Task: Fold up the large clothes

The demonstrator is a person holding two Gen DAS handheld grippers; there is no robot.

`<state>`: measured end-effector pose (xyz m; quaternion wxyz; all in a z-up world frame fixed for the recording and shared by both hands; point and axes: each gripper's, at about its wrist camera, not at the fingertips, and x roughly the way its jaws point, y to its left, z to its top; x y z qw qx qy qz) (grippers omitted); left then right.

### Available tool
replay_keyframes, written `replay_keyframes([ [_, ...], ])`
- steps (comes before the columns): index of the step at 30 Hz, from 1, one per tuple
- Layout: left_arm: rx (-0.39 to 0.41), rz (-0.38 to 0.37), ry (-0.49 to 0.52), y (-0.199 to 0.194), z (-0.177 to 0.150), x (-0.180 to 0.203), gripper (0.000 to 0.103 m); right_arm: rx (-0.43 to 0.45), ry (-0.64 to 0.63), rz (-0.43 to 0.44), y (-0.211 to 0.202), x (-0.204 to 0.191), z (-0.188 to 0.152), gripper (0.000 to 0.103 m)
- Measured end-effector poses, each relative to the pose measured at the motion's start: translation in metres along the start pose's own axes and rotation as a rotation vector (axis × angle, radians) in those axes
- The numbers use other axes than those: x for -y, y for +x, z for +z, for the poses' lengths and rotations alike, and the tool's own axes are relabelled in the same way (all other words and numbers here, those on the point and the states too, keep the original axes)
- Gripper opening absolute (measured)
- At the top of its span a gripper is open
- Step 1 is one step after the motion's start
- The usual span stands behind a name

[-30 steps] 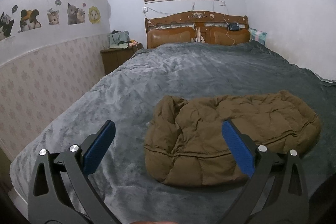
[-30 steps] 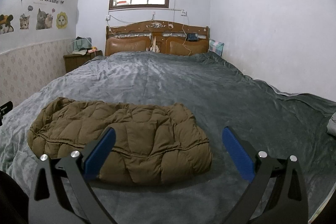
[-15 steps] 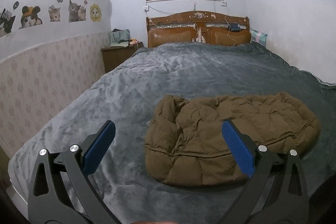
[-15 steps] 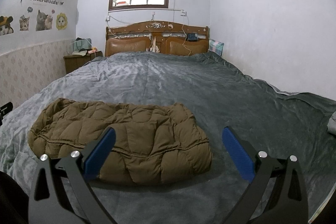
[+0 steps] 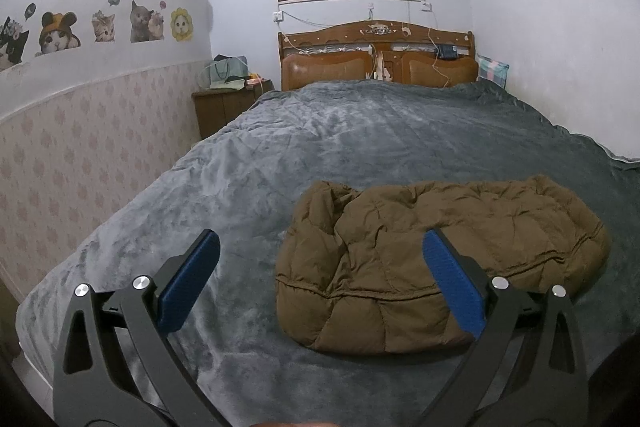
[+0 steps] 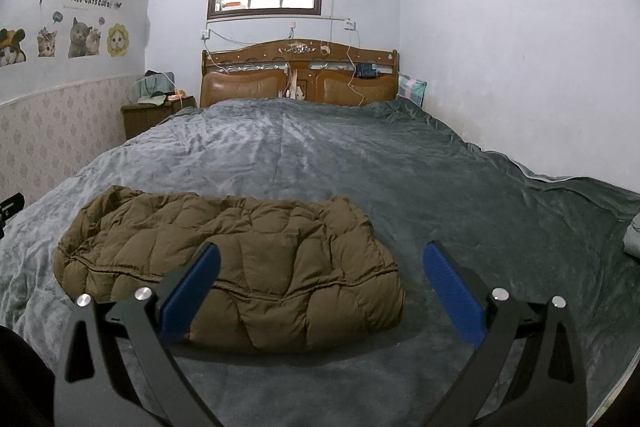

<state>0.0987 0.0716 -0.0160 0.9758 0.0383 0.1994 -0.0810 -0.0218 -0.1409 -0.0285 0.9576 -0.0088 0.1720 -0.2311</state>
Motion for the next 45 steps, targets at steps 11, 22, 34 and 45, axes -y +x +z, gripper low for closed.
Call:
replay_keyframes([
  [11,-0.003,0.001,-0.005,-0.0007,-0.002,0.0001,0.1,0.0,0.001,0.0,-0.0003,0.0001,0.0009,0.101],
  [22,-0.008,0.006,-0.005,-0.0017,-0.0022,0.0023,0.1,0.0,-0.002,0.0,-0.0002,0.0009,-0.0006,0.101],
  [34,-0.01,0.009,-0.004,-0.0042,-0.0019,0.0037,0.1,-0.001,0.001,0.001,-0.0004,0.0011,-0.0001,0.101],
  [45,-0.012,0.012,0.0,-0.0058,-0.0009,0.0054,0.1,-0.002,-0.002,0.001,-0.0002,0.0015,-0.0003,0.101],
])
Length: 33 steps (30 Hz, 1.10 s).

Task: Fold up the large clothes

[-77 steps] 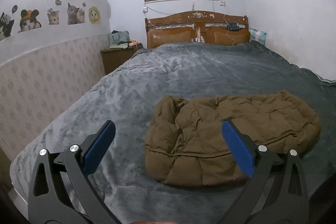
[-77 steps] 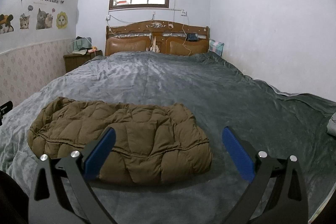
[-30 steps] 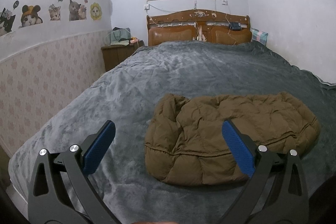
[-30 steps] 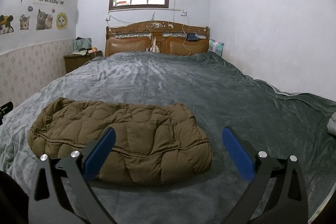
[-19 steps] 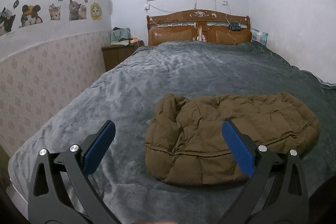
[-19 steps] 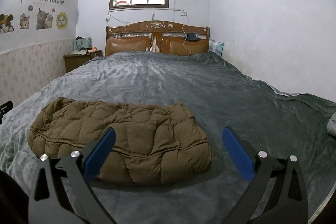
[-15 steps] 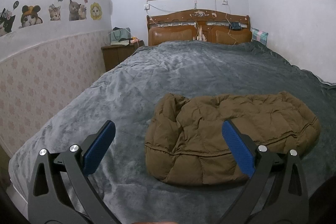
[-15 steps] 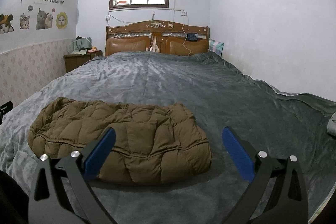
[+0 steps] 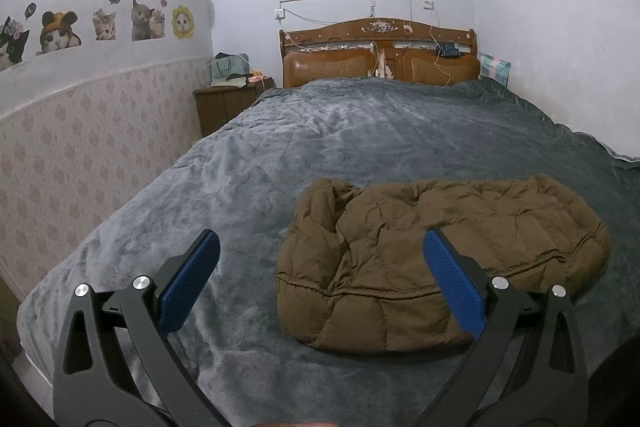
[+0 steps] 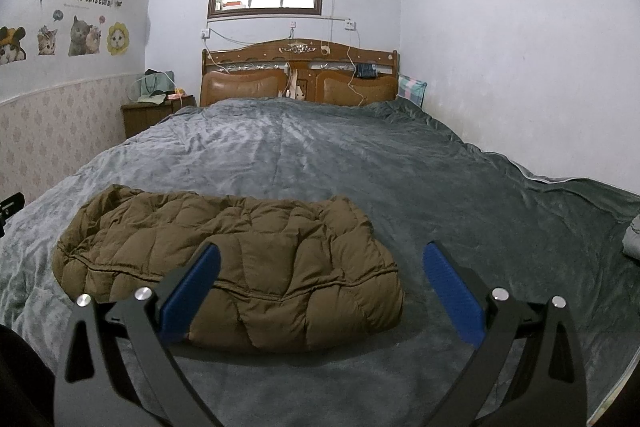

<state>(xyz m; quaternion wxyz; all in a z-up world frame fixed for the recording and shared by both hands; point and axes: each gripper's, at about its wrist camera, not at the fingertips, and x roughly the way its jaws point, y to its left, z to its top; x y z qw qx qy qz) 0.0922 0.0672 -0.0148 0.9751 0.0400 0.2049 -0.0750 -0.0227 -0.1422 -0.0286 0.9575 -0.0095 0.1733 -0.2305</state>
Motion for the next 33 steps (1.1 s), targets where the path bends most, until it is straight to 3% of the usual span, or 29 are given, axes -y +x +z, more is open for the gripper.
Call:
replay_keyframes([
  [33,-0.007,-0.005,-0.011,0.005,-0.0008,-0.0045,0.1,-0.001,-0.001,0.001,0.0003,0.0006,0.0009,0.101],
])
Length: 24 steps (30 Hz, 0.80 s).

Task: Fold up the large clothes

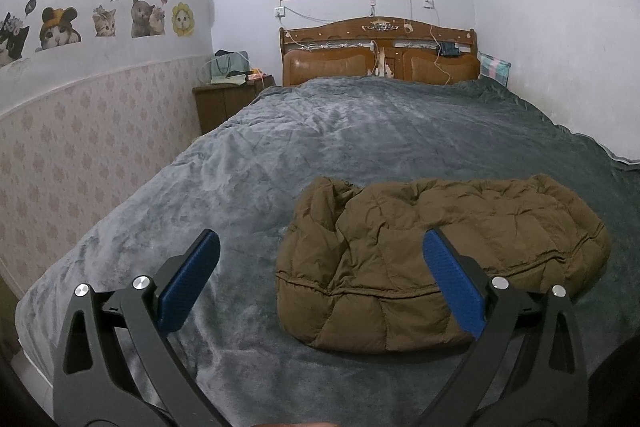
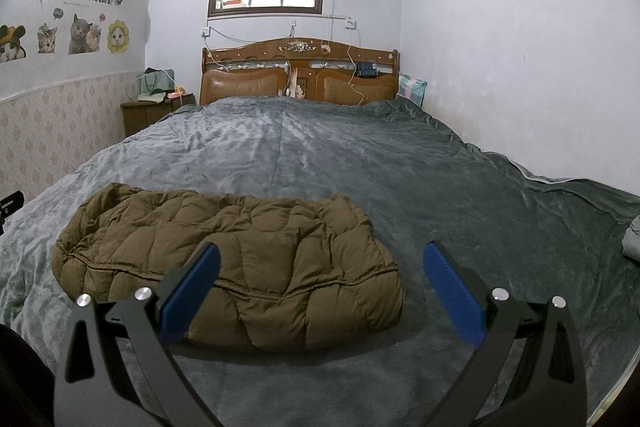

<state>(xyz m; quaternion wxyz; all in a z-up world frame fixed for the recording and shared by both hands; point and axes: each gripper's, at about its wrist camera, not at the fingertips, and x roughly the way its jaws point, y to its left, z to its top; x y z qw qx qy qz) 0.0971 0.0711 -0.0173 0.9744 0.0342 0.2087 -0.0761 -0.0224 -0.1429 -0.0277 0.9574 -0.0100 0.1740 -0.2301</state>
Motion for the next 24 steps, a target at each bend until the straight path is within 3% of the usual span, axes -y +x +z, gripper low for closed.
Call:
replay_keyframes([
  [24,-0.001,-0.016,-0.027,-0.0017,-0.0003,-0.0017,0.1,0.0,0.0,0.001,-0.0003,0.0004,0.0011,0.101],
])
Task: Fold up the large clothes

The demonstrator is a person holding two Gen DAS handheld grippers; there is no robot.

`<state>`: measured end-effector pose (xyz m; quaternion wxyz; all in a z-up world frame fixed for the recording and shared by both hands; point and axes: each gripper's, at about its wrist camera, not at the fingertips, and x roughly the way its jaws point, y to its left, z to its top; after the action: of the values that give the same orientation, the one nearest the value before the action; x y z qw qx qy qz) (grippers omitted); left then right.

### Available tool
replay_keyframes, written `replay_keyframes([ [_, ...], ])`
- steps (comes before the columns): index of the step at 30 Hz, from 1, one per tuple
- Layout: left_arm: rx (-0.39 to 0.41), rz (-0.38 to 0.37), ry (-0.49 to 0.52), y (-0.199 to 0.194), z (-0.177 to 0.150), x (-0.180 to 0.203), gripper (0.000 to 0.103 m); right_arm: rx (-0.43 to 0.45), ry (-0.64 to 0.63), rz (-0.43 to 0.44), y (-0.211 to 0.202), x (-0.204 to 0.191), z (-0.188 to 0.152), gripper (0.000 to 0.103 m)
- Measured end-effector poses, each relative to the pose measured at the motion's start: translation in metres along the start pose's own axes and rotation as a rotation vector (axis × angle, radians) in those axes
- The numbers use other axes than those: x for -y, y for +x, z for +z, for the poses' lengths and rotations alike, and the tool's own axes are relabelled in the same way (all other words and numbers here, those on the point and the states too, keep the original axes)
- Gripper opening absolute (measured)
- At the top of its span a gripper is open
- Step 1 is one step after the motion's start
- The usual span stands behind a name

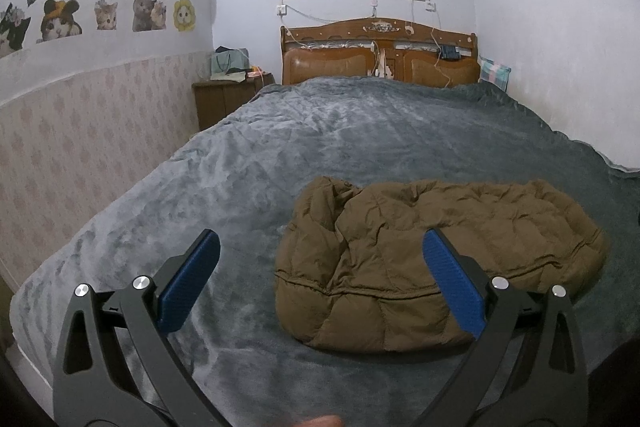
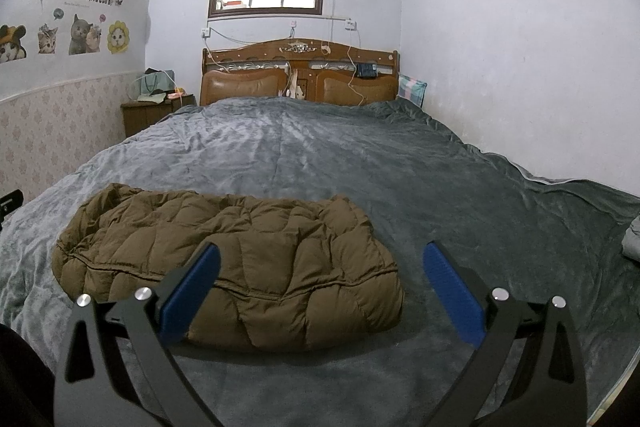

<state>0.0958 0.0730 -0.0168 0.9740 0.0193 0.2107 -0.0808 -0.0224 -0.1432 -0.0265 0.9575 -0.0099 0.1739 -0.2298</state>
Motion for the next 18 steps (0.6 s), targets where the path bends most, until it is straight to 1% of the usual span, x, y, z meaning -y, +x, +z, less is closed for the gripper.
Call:
replay_keyframes([
  [18,-0.005,0.004,-0.018,-0.0005,-0.0026,0.0003,0.1,-0.001,0.0,0.0,-0.0008,0.0005,-0.0003,0.101],
])
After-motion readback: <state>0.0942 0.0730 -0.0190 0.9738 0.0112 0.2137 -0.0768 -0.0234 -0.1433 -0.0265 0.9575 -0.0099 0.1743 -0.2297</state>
